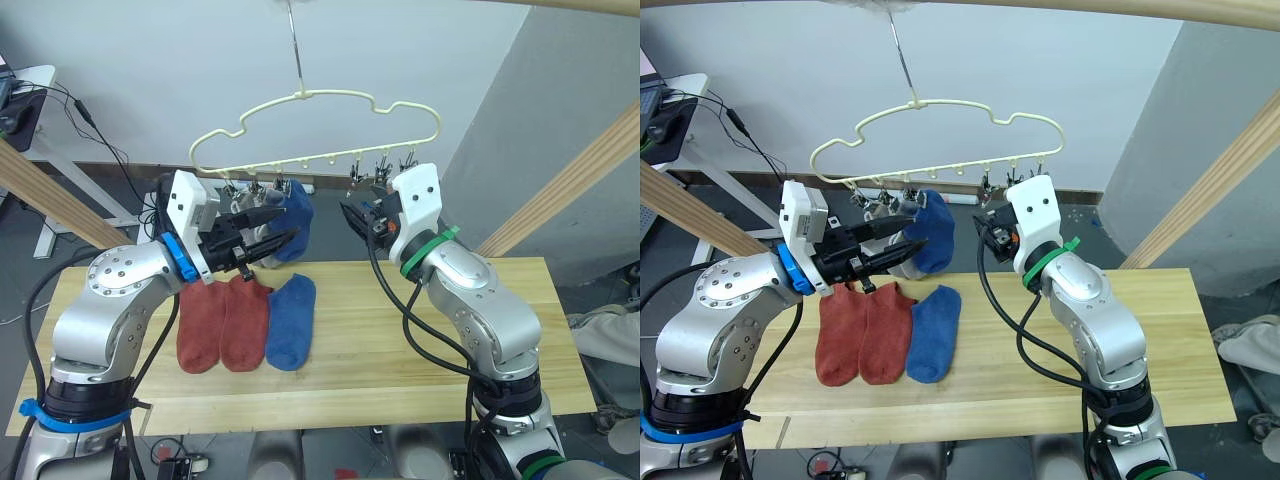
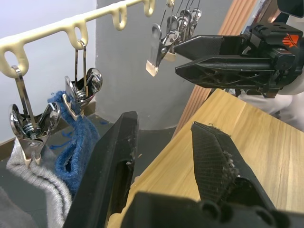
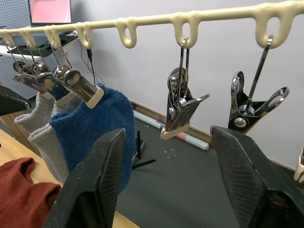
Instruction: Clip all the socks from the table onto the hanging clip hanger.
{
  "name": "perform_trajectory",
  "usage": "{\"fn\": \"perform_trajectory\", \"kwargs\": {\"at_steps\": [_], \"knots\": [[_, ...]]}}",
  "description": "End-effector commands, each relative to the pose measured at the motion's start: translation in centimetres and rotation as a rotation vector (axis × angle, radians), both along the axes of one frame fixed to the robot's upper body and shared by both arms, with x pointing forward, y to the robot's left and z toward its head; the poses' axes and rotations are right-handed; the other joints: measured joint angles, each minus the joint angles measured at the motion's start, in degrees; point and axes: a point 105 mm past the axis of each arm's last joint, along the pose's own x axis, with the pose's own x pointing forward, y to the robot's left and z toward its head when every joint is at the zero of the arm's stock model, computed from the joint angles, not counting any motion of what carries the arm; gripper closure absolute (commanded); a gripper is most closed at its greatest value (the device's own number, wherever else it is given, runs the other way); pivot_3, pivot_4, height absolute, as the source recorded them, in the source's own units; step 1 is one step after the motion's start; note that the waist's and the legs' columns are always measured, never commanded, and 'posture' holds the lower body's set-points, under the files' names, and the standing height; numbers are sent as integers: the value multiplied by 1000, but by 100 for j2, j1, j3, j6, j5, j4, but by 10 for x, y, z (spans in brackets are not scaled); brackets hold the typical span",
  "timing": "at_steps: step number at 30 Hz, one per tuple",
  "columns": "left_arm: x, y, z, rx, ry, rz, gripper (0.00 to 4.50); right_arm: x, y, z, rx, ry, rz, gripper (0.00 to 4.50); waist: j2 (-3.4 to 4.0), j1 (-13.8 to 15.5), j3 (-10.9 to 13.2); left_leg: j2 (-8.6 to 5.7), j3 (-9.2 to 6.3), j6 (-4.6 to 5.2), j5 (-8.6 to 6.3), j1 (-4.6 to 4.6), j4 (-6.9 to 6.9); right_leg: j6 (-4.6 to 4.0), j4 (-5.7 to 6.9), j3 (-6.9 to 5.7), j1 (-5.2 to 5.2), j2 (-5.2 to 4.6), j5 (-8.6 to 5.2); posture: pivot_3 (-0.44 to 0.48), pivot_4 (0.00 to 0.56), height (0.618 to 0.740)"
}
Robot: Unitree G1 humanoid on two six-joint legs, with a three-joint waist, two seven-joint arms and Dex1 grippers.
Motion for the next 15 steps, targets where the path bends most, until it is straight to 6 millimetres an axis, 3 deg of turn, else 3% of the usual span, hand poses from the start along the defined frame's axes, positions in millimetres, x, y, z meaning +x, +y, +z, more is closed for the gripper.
{"fn": "perform_trajectory", "kwargs": {"at_steps": [1,15], "knots": [[-4,-1,9,12,-47,-12,2459,-9,7,18,25,-69,29,1436,0,-1,0,0,0,0,0,0,0,0,0,0,0,0,0,-18,313,735],[-1,-3,14,-5,-58,-12,2459,7,18,27,37,-88,38,1436,0,-3,0,0,1,0,0,0,0,0,0,-1,0,0,0,-11,308,735]]}}
